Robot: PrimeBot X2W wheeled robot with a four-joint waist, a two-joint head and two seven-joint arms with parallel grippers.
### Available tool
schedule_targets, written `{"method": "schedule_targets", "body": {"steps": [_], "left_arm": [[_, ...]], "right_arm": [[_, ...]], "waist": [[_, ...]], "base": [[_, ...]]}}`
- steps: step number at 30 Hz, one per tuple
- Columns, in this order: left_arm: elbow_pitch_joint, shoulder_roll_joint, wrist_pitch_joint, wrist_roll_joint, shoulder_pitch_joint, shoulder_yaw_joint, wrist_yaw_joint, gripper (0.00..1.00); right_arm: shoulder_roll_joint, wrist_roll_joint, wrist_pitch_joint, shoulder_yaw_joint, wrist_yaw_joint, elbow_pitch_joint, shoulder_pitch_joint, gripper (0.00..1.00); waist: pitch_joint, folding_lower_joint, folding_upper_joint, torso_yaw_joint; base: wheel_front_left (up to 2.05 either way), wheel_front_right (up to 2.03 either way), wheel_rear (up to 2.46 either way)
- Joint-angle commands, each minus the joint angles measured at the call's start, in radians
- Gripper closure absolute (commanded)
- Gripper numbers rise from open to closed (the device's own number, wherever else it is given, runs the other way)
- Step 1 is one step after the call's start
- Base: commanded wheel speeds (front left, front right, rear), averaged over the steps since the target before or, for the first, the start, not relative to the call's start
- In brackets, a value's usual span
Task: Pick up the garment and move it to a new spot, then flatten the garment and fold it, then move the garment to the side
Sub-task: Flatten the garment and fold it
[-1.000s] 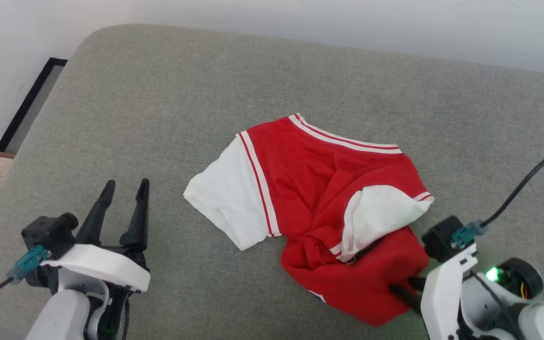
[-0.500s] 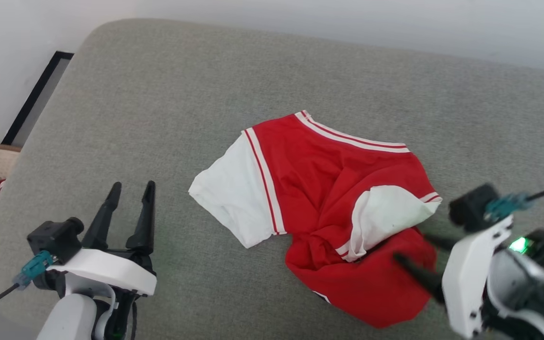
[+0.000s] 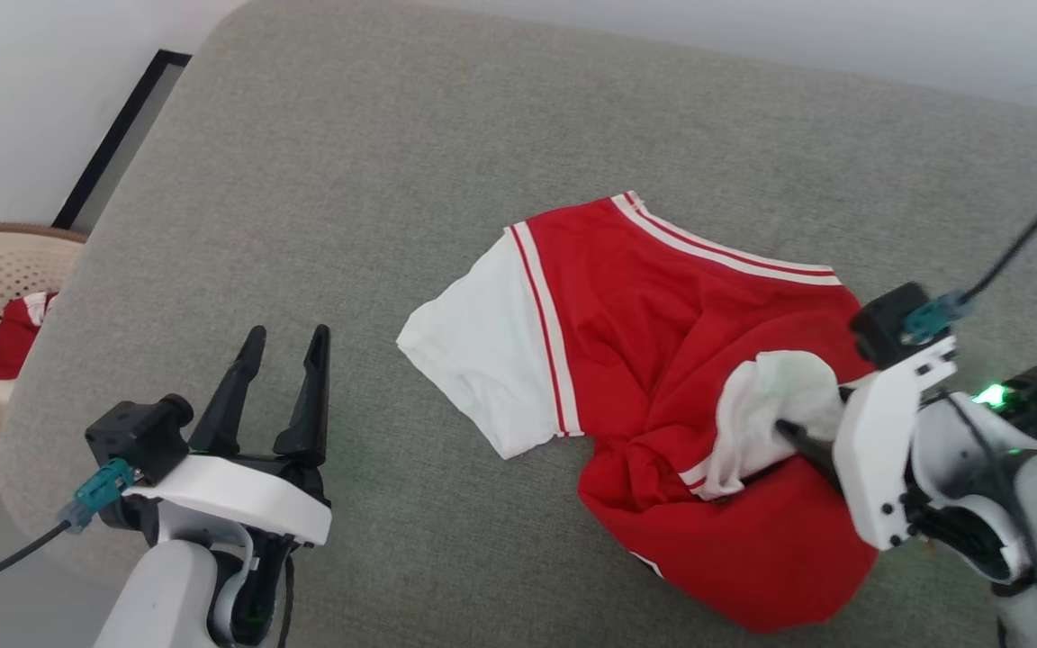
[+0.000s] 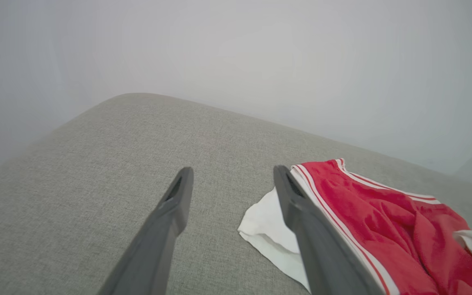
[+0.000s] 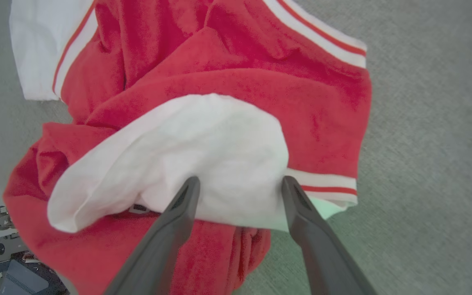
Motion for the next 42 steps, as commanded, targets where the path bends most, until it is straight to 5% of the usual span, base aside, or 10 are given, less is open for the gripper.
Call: {"method": "schedule_targets", "body": {"steps": [1,3,4,12,23,31,32,33,34,42], "left_arm": [[-0.003,-0.005,-0.007,0.003,-0.009,0.002,-0.003,0.0],[-0.006,-0.008,-0.007,0.006,-0.007,0.006,-0.003,0.0],[-0.007,-0.01,-0.007,0.008,-0.005,0.009,-0.003,0.0],[-0.01,-0.002,-0.007,-0.005,0.02,0.027,-0.003,0.0],[-0.026,0.008,-0.007,0.006,0.043,0.037,-0.003,0.0],[-0.026,0.015,-0.007,-0.009,0.046,0.02,-0.003,0.0],[-0.025,0.018,-0.007,-0.011,0.046,0.019,-0.003,0.0],[-0.025,0.02,-0.007,-0.014,0.046,0.016,-0.003,0.0],[-0.025,0.025,-0.007,-0.015,0.045,0.014,-0.003,0.0],[-0.008,0.086,0.006,-0.044,0.026,-0.039,-0.003,0.0]], "right_arm": [[-0.006,0.014,-0.014,0.021,0.0,0.021,-0.02,0.0],[-0.021,0.025,-0.036,0.052,0.0,0.046,-0.042,0.96],[-0.028,0.035,-0.046,0.063,0.0,0.056,-0.05,1.0],[-0.063,0.077,-0.105,0.051,0.0,0.049,-0.079,1.0],[-0.134,0.077,-0.149,-0.126,0.0,0.046,-0.017,1.0],[-0.17,0.05,-0.235,-0.167,0.0,0.215,-0.001,0.95],[-0.171,0.039,-0.261,-0.158,0.0,0.248,-0.013,0.82],[-0.173,0.026,-0.288,-0.149,0.0,0.284,-0.026,0.55],[-0.162,0.026,-0.306,-0.145,0.0,0.325,-0.038,0.0],[-0.146,0.038,-0.406,-0.108,0.0,0.402,-0.102,0.0]], "waist": [[0.003,-0.0001,0.0,0.005],[0.003,-0.0001,0.0,0.008],[0.003,-0.0001,0.0,0.009],[-0.021,-0.0001,0.0,-0.004],[-0.06,-0.0001,0.0,-0.046],[-0.052,-0.0001,0.0,-0.057],[-0.053,-0.0001,0.0,-0.061],[-0.054,-0.0001,0.0,-0.064],[-0.056,-0.0001,0.0,-0.067],[-0.094,-0.0001,0.0,-0.113]], "base": [[0.0,0.0,0.0],[0.0,0.0,0.0],[0.0,0.0,0.0],[0.0,0.0,0.0],[0.0,0.0,0.0],[0.0,0.0,0.0],[0.0,0.0,0.0],[0.0,0.0,0.0],[0.0,0.0,0.0],[0.0,0.0,0.0]]}}
